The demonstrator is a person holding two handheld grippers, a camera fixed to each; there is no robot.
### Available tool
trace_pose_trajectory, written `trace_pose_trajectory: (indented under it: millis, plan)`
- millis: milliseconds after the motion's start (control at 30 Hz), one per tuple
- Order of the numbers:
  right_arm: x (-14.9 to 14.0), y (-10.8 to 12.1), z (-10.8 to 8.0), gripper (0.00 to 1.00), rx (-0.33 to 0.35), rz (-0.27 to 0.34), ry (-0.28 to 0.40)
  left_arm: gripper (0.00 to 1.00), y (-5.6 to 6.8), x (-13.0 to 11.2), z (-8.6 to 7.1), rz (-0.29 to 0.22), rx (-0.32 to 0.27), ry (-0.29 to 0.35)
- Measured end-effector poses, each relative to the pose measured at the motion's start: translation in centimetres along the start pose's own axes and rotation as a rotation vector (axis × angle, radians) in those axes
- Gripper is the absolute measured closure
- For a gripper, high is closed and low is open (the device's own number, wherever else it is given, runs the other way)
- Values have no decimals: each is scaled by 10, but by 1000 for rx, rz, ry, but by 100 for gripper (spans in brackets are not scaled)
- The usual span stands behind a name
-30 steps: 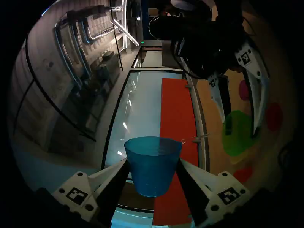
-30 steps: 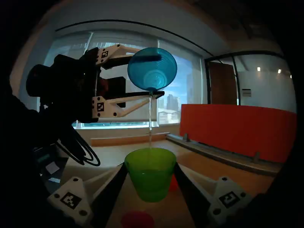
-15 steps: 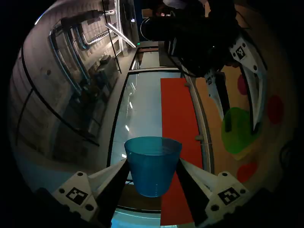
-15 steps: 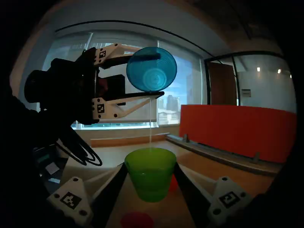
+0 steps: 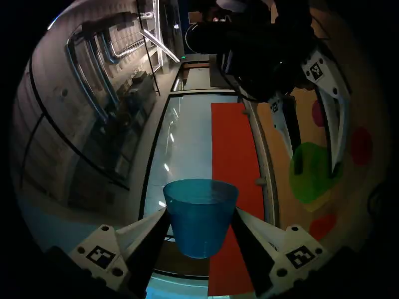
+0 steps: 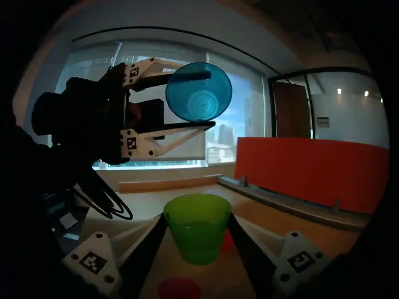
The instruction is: Pour water
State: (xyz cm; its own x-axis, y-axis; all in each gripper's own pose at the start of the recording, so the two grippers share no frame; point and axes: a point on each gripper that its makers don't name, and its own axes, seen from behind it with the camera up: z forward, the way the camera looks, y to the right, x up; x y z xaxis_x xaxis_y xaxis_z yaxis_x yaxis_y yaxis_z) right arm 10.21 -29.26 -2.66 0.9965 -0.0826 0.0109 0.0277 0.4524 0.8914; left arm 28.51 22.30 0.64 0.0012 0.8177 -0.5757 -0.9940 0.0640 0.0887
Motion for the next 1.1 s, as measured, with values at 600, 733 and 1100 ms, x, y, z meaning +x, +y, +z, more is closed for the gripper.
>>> trace_pose_trajectory:
  millis: [600,733,1100]
  plan:
    - [-1,5,-7,11,-18,5,4,19,14,-30,4,-337,-12,-74]
    - [1,6,-8,11,-23,3,5,19,17,-36,4,-445,-15,-84]
    - [6,9,-11,11,-34,-2,13,19,23,-40,-1,-705,-13,-81]
